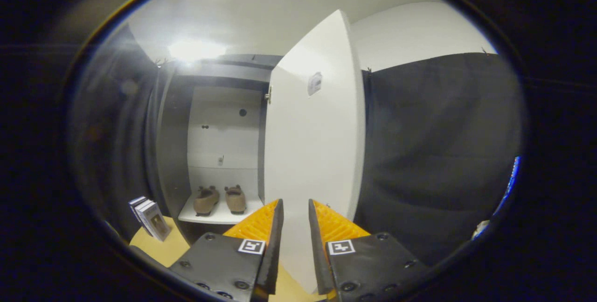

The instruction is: Open the shoe cabinet door, grab the shoes and put them into the shoe cabinet, then close the shoe cabinet door.

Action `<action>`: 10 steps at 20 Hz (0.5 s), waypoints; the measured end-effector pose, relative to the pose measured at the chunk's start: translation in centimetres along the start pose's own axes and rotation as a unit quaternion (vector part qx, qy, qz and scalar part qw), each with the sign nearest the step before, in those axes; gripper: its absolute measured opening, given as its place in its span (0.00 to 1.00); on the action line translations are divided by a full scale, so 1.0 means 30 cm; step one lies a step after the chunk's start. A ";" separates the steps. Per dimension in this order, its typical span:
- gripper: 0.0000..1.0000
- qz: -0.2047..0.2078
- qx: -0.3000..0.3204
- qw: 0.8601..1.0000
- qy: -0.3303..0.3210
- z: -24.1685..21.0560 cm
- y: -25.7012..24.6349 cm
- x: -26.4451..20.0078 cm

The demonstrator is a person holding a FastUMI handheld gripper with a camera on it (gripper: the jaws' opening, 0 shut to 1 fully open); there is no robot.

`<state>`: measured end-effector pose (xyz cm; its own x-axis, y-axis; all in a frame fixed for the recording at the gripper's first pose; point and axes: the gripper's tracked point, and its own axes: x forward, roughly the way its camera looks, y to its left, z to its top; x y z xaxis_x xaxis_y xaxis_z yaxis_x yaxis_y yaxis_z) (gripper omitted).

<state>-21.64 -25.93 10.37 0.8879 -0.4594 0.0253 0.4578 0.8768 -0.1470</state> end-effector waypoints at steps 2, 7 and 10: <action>0.34 -0.014 0.004 1.000 0.006 -0.010 -0.075 -0.012; 0.44 -0.024 0.008 1.000 0.008 -0.021 -0.219 0.002; 0.50 -0.010 0.008 1.000 0.010 -0.037 -0.264 0.037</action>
<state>-24.35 -33.55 10.45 0.8770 -0.4804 0.0074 0.4771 0.8691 -0.1309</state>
